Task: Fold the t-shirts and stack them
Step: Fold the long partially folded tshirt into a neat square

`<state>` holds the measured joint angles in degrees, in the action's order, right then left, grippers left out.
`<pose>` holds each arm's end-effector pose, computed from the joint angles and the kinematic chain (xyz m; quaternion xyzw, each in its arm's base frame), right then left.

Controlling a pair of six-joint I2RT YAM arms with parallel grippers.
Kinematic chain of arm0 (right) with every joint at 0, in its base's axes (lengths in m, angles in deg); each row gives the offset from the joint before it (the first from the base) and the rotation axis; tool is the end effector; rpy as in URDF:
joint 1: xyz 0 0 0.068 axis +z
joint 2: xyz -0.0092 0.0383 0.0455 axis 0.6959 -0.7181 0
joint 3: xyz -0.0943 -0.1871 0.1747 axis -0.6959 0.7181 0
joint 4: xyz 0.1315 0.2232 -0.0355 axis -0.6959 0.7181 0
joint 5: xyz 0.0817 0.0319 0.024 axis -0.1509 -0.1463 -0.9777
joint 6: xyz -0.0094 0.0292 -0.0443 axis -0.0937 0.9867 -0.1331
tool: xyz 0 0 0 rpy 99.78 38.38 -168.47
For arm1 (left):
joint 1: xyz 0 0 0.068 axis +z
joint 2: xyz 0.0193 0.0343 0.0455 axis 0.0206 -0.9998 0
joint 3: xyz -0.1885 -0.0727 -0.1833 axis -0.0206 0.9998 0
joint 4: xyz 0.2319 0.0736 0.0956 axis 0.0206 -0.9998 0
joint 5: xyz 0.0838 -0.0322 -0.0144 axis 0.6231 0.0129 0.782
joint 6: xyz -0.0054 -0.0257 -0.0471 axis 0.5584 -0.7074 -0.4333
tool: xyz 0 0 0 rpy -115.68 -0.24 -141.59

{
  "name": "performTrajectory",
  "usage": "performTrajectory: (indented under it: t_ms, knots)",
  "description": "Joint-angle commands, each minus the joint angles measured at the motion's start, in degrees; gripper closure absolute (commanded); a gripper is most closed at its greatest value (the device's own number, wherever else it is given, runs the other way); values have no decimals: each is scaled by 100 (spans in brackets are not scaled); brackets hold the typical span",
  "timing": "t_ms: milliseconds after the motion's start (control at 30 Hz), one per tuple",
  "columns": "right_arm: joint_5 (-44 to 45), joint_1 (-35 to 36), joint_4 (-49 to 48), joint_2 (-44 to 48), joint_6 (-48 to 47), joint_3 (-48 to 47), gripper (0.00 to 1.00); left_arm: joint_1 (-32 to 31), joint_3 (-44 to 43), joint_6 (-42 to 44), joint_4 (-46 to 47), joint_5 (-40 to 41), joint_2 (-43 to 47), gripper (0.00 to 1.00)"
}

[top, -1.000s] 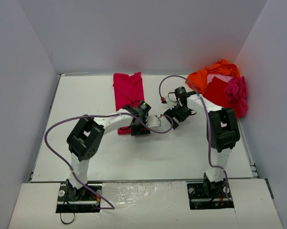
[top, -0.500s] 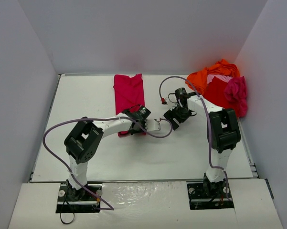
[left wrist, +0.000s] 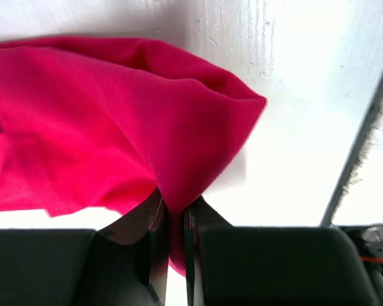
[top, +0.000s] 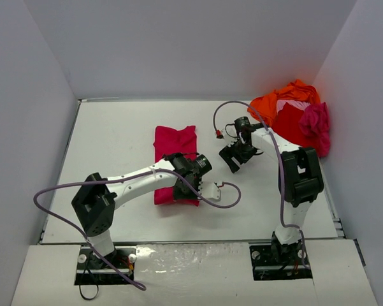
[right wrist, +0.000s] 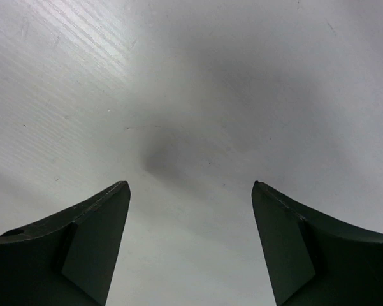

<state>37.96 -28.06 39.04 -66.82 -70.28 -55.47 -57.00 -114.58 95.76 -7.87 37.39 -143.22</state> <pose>0.3734 0.1155 0.1838 -0.3903 0.8834 0.0814 0.2464 0.1873 -0.2852 0.2406 0.7127 0.6854 -0.0960 0.1144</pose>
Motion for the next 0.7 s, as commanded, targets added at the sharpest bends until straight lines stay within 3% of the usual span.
performTrajectory:
  t_ms: [0, 200, 467, 667]
  knots:
    - [145, -48, 38, 482, 69, 79, 25, 53, -668, 28, -1097, -212, 427, 100]
    - [184, -49, 56, 541, 83, 94, 25, 55, -1569, 300, -2094, -123, 237, 100]
    - [190, -46, 56, 524, 76, 81, 25, 94, -2740, 550, -2646, 167, 63, 100]
    - [163, -40, 57, 561, 69, 85, 25, 320, -2572, 881, -2322, 613, -54, 100]
